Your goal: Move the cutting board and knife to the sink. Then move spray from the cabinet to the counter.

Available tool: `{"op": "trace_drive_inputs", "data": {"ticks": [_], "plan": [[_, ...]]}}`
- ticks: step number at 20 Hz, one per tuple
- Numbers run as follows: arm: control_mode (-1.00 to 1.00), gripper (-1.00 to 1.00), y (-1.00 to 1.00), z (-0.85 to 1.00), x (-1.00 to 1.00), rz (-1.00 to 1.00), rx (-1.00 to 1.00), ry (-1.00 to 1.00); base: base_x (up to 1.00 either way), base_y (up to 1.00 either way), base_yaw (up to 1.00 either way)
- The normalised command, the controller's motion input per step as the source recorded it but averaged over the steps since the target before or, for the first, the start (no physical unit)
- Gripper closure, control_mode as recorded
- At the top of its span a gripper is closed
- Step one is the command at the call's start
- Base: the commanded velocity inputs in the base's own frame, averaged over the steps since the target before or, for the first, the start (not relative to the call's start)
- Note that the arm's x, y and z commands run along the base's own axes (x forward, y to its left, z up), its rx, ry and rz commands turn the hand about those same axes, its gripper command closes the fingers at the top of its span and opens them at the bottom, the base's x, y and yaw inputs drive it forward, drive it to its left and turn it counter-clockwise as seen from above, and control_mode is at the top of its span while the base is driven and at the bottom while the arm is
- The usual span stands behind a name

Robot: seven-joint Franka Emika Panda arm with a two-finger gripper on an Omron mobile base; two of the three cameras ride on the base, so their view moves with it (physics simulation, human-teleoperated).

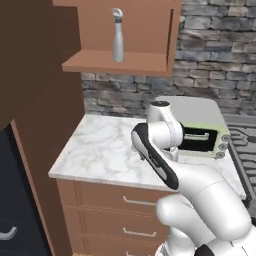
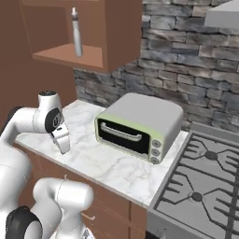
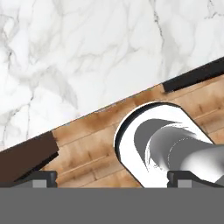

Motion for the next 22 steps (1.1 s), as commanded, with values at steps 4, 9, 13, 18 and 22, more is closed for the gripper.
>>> {"op": "trace_drive_inputs", "data": {"ticks": [4,9,13,18,22], "plan": [[1.0,-1.0,0.0,0.0,0.0,0.0,0.0,0.0,0.58,0.3,-0.22],[1.0,-1.0,0.0,0.0,0.0,0.0,0.0,0.0,0.59,0.44,-0.22],[1.0,-1.0,0.0,0.0,0.0,0.0,0.0,0.0,0.48,0.44,-0.19],[1.0,-1.0,0.0,0.0,0.0,0.0,0.0,0.0,0.29,0.47,-0.13],[1.0,-1.0,0.0,0.0,0.0,0.0,0.0,0.0,0.31,0.35,-0.07]]}}
